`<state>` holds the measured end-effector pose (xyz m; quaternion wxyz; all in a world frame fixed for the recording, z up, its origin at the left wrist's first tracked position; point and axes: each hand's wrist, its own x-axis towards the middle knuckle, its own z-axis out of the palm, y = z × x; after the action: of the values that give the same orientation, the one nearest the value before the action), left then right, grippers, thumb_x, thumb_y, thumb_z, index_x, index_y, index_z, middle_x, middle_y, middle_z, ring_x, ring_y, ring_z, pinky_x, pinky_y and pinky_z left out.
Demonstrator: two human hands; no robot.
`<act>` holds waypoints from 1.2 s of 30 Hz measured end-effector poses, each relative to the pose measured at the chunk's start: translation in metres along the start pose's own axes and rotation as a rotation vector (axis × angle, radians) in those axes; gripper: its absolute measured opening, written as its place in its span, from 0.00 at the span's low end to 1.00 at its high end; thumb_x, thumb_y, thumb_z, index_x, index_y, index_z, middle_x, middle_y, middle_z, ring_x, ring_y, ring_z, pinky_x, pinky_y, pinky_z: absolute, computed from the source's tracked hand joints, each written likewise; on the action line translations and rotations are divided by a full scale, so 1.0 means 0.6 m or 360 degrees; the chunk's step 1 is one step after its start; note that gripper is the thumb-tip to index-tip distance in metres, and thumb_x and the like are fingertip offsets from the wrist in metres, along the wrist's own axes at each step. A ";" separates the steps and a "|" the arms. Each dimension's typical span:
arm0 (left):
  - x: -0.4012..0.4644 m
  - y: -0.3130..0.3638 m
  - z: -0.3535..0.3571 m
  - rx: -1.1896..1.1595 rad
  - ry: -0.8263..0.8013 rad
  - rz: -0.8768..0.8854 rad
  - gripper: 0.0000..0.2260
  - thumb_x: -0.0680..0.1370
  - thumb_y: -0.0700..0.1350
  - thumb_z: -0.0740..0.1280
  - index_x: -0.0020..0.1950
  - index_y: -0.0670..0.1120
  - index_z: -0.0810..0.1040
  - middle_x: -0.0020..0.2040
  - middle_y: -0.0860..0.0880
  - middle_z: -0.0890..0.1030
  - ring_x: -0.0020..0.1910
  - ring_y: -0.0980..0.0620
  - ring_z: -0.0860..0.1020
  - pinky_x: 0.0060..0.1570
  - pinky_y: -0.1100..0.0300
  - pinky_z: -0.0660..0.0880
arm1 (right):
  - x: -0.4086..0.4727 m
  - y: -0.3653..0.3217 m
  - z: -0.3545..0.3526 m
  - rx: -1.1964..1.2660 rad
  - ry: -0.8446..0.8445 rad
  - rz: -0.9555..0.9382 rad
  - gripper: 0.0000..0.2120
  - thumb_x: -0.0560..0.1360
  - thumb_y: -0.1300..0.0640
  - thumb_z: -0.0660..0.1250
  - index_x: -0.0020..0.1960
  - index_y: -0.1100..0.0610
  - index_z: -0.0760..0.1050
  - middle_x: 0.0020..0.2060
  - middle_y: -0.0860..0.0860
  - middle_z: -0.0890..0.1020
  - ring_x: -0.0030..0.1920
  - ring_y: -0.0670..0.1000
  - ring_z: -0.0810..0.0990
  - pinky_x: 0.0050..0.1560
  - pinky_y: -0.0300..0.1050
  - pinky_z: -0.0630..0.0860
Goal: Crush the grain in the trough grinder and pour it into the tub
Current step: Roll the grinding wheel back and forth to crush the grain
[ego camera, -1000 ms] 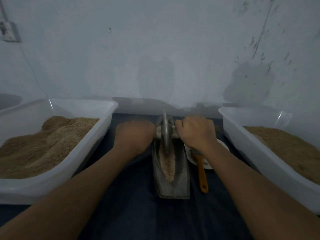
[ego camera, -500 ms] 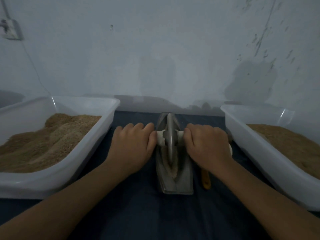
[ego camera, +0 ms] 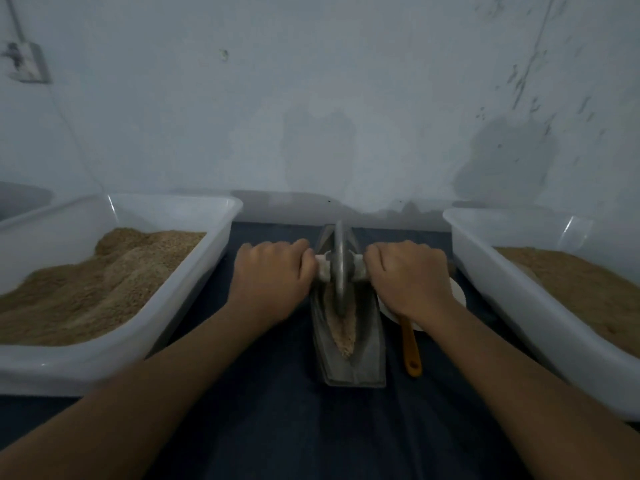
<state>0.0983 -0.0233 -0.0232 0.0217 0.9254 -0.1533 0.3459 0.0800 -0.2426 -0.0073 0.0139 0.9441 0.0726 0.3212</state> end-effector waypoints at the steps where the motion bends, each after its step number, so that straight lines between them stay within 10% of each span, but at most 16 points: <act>1: -0.019 -0.004 -0.007 -0.0074 0.0008 0.0022 0.16 0.83 0.54 0.45 0.41 0.53 0.66 0.35 0.53 0.72 0.32 0.48 0.71 0.38 0.52 0.68 | -0.016 -0.005 -0.013 0.0009 0.0072 -0.0052 0.22 0.81 0.47 0.42 0.36 0.51 0.67 0.29 0.45 0.68 0.29 0.49 0.66 0.32 0.46 0.57; 11: -0.064 0.004 -0.034 0.0083 0.0193 0.0141 0.12 0.85 0.53 0.49 0.45 0.53 0.64 0.38 0.53 0.68 0.35 0.49 0.65 0.37 0.52 0.61 | -0.066 0.000 -0.029 0.0208 0.0240 -0.0153 0.16 0.83 0.48 0.48 0.38 0.48 0.63 0.29 0.43 0.63 0.29 0.46 0.62 0.34 0.48 0.57; 21: 0.109 -0.001 0.034 -0.0001 -0.0280 -0.0219 0.22 0.82 0.60 0.48 0.40 0.49 0.71 0.31 0.51 0.66 0.37 0.45 0.71 0.39 0.52 0.67 | 0.101 0.040 0.054 0.0084 -0.0435 0.0065 0.20 0.83 0.46 0.47 0.39 0.53 0.68 0.36 0.50 0.73 0.35 0.50 0.69 0.33 0.46 0.58; 25: 0.089 0.002 0.023 0.0135 -0.0243 0.0044 0.28 0.72 0.57 0.32 0.41 0.46 0.68 0.33 0.50 0.66 0.34 0.48 0.69 0.34 0.58 0.64 | 0.075 0.031 0.046 0.0055 -0.0275 0.0077 0.19 0.83 0.48 0.49 0.37 0.52 0.66 0.33 0.50 0.72 0.33 0.52 0.70 0.32 0.46 0.58; 36: -0.086 0.010 -0.049 0.0073 0.0155 0.0051 0.12 0.86 0.55 0.48 0.45 0.55 0.65 0.36 0.54 0.69 0.34 0.50 0.67 0.38 0.52 0.59 | -0.064 -0.012 -0.027 0.0142 0.0311 -0.0136 0.15 0.84 0.51 0.50 0.38 0.50 0.64 0.31 0.44 0.64 0.31 0.50 0.63 0.36 0.51 0.62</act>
<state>0.0410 -0.0106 -0.0343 0.0024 0.9051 -0.1587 0.3944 0.0394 -0.2414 -0.0182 -0.0217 0.9040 0.1281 0.4073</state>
